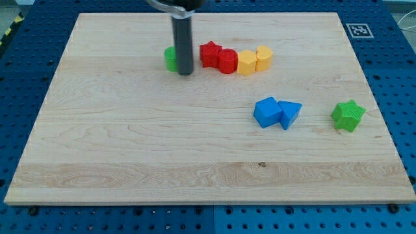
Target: Move the green circle up towards the top
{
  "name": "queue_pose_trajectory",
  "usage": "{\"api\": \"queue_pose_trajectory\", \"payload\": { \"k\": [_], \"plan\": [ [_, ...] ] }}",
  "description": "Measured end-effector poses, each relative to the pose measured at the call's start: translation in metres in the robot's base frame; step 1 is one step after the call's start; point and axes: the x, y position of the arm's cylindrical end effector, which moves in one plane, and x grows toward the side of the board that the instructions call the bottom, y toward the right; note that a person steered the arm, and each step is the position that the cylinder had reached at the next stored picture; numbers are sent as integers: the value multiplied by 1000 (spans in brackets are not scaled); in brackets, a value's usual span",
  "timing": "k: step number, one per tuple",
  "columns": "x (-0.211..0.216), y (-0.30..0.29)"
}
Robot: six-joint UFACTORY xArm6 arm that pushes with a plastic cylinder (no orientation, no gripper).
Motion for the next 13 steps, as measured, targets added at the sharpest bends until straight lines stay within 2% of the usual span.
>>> {"api": "queue_pose_trajectory", "payload": {
  "k": [2,3,5,6,9,12,13],
  "plan": [
    [-23,-60],
    [-40,-61],
    [12,-44],
    [-1,-34],
    [-82,-38],
    [-40,20],
    [-40,35]
  ]
}}
